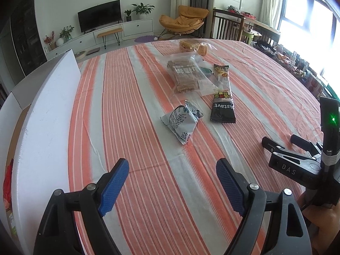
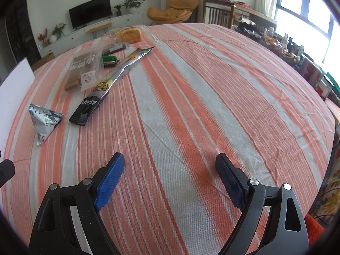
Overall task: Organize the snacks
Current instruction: 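Move the left gripper toward the white-blue triangular packet, then grasp the white-blue triangular packet with the left gripper and lift it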
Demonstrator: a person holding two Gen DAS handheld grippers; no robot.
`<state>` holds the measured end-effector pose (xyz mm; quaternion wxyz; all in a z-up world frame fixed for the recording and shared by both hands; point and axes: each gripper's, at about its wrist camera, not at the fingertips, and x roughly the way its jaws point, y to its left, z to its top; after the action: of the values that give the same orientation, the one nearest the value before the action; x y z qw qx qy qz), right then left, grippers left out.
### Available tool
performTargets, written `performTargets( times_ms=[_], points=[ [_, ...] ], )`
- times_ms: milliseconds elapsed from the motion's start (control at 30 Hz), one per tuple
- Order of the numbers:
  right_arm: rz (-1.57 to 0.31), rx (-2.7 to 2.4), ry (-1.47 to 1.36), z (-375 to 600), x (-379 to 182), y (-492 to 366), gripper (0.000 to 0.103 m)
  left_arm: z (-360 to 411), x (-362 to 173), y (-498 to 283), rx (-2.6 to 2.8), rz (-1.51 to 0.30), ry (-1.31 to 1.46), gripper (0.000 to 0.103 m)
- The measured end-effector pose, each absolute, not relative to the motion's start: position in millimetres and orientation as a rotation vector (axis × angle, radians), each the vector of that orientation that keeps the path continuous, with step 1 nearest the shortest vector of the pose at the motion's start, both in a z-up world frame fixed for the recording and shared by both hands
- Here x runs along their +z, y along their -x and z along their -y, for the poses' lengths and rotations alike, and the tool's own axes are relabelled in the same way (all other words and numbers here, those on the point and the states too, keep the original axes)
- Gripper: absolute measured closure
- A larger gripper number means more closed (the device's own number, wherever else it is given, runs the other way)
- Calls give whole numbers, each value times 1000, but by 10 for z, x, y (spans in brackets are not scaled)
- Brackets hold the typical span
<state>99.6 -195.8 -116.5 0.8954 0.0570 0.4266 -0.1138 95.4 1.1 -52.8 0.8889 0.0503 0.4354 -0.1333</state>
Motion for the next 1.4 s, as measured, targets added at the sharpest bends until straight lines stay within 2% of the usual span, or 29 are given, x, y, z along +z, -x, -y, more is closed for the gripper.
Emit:
performTargets(
  times_ms=[800, 1100, 1400],
  points=[
    [-884, -235, -118, 1962, -1167, -998, 13, -103, -503, -1041, -329, -935, -73, 17],
    [-885, -234, -118, 1965, -1167, -1002, 13, 236, -606, -1511, -323, -911, -91, 17],
    [-885, -233, -117, 1955, -1167, -1004, 13, 367, -909, -1870, -303, -970, -135, 17]
  ],
)
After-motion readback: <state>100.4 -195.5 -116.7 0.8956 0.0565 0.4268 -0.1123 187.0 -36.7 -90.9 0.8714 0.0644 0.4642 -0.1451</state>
